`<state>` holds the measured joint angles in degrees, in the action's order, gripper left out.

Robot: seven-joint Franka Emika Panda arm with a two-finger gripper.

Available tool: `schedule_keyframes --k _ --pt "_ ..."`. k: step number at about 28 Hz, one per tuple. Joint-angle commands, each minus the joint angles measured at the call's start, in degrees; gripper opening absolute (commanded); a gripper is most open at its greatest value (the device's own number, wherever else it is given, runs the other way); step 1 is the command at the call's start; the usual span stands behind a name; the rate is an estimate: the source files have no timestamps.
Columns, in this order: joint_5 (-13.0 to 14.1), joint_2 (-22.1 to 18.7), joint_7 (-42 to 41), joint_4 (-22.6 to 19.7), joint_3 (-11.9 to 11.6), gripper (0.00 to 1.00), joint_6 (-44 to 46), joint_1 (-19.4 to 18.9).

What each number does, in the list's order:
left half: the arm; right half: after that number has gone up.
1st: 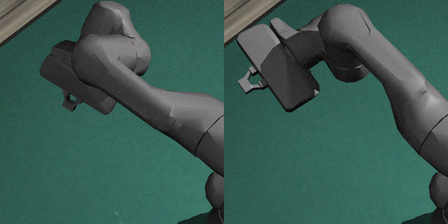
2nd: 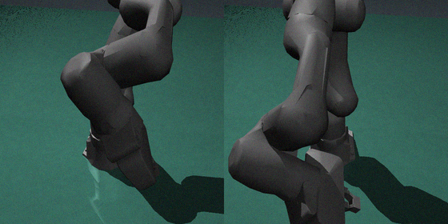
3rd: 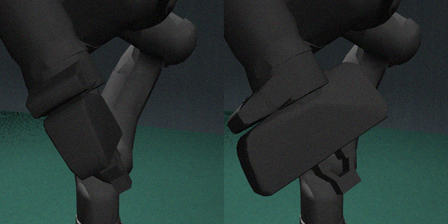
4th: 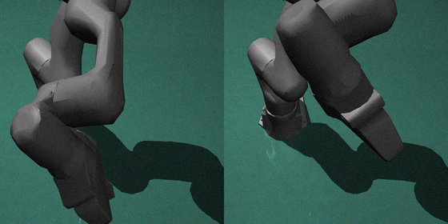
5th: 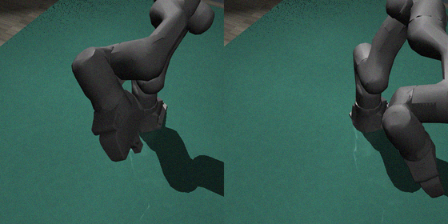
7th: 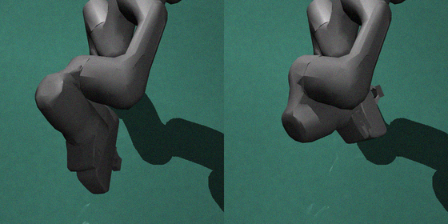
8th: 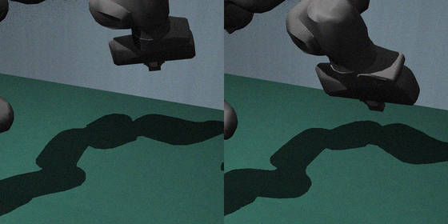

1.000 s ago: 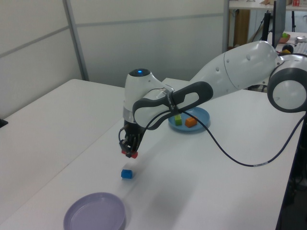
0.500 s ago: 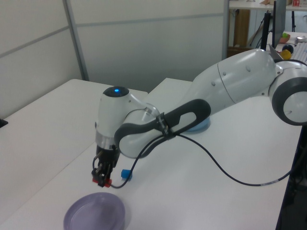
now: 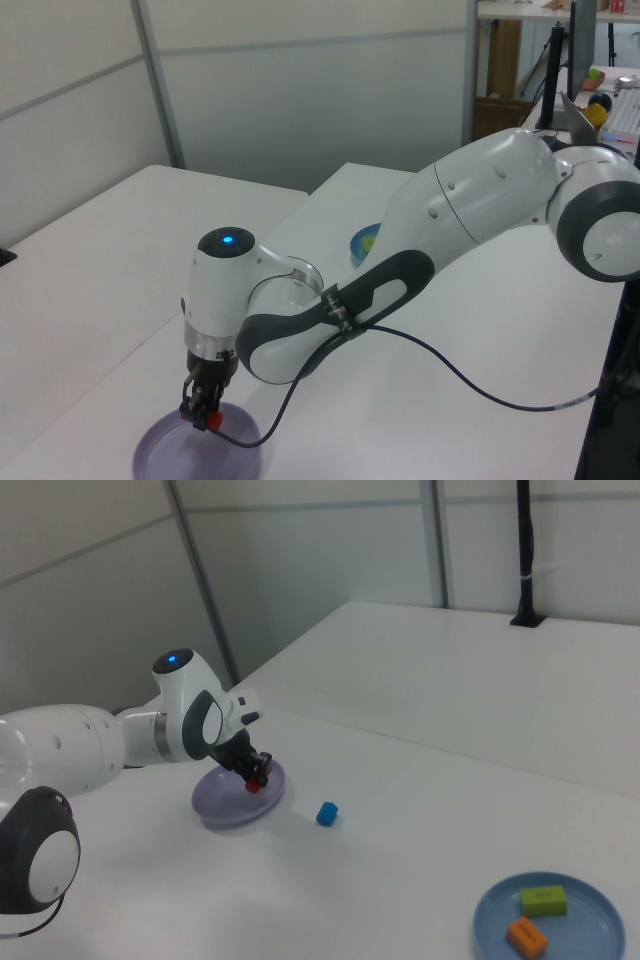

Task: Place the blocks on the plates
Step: 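Carry the red block onto the lavender plate and release, then move the gripper to the blue block and grasp it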

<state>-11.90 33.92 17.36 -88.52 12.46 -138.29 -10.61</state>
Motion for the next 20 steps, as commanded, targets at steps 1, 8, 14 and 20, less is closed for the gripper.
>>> schedule_keyframes --k 1,8,14,20 --pt "-0.8 -0.9 1.5 -0.9 -1.1 0.82 0.0 -1.1" --pt "-1.0 -3.2 1.0 -0.8 -1.0 1.0 5.8 -1.0" --pt "-0.8 -6.3 0.1 -0.9 -1.3 1.0 12.0 1.4" --pt "-0.9 -6.9 -0.4 -0.9 -2.6 1.0 13.8 4.9"
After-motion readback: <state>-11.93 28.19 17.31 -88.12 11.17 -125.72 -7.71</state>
